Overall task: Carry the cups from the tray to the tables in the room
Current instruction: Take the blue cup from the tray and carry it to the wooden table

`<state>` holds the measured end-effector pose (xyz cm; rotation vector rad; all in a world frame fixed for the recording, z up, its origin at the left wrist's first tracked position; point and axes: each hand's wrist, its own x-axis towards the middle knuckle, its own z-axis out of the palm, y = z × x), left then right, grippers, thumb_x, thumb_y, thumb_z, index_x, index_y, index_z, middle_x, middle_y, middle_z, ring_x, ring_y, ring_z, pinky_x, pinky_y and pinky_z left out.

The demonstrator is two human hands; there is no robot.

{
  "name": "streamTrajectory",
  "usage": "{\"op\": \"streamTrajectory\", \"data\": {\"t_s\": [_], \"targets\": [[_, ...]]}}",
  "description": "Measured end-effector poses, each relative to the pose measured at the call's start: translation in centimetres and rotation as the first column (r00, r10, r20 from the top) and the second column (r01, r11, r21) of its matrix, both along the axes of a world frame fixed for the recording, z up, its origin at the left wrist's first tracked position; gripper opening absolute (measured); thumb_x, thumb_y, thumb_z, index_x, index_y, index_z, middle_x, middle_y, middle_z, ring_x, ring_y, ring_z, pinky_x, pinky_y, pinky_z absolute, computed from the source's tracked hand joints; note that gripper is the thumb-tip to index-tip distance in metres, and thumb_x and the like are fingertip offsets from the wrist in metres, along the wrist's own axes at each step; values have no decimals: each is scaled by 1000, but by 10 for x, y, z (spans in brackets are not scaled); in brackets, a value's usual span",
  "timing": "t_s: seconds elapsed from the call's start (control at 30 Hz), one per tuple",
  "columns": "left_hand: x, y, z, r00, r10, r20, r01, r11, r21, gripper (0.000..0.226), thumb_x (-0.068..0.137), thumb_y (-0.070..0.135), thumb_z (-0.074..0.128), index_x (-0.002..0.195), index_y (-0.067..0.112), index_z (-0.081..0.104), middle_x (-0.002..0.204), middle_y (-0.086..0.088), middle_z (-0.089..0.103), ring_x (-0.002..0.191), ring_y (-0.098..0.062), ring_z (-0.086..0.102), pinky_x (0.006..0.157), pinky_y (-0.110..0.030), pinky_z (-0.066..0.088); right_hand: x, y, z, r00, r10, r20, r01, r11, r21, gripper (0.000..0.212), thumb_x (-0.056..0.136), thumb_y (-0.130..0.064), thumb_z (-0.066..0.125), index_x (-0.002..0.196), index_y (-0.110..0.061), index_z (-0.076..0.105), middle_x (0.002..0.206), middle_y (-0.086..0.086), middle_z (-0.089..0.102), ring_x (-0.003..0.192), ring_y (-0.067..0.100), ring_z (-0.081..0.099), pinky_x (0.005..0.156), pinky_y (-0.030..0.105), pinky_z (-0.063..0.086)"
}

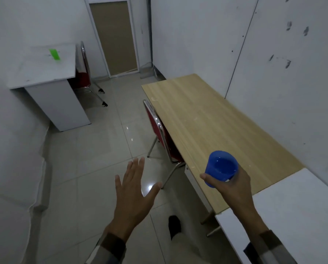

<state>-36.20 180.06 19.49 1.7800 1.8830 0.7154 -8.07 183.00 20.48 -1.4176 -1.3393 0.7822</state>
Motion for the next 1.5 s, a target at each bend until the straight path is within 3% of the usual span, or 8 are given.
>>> {"op": "streamTrajectory", "data": {"t_s": [0.27,0.4,0.5,0.67,0.93,1.1,1.27,1.5], "targets": [[-1,150,-23,999,50,15,-49,998,-29,94,80,87,29,159,47,-3,168,23,-6,154,7,-13,127,-40,-14,3,170,-46,1000,-13,-13,12,999,-33,68,65,-27,97,124,-26,64,115,-19,68,106,-9,62,82,4,49],[4,222,-33,999,44,22,-43,997,-60,90,83,86,34,157,52,-3,166,27,-2,150,16,-11,127,-37,-11,3,255,-65,999,-22,-41,19,998,-57,66,65,-22,98,122,-25,64,116,-17,68,106,-11,62,84,2,46],[8,277,-44,1000,25,-12,-25,997,-66,89,85,84,36,158,51,-3,168,25,1,148,20,-11,128,-39,-8,5,317,-84,998,-33,-57,30,998,-57,67,65,-23,97,122,-20,63,116,-12,68,107,-4,63,85,5,47],[18,341,-58,998,-9,-55,5,997,-72,86,90,78,38,159,47,-2,170,20,5,154,10,-3,130,-45,-1,8,410,-123,993,-91,-72,85,993,-83,74,60,-29,100,120,-15,58,115,1,62,104,4,62,82,10,49],[15,387,-75,999,-7,-32,4,996,-91,89,90,74,45,162,44,2,170,22,9,156,5,4,130,-45,2,7,527,-183,993,-98,-65,86,982,-167,74,62,-24,100,123,-14,60,118,2,67,108,9,64,90,19,53],[6,404,-78,998,25,-56,-30,995,-96,89,88,76,44,161,48,2,169,22,10,155,7,3,129,-41,1,-1,574,-207,994,-94,-54,80,971,-224,75,62,-22,100,126,-16,62,119,-2,69,107,1,65,91,19,53],[6,414,-86,998,18,-61,-23,996,-84,89,90,71,49,163,42,6,170,19,13,157,1,6,129,-48,7,-12,594,-220,995,-87,-56,67,955,-290,74,63,-11,96,127,-21,60,115,-6,67,100,-5,62,87,18,51],[4,420,-94,998,-4,-69,0,998,-55,90,90,72,49,164,38,10,171,14,20,158,-4,12,126,-55,13,-15,605,-234,994,-96,-45,76,939,-337,74,65,-10,94,130,-20,59,119,-3,68,106,16,65,95,33,55]]}}
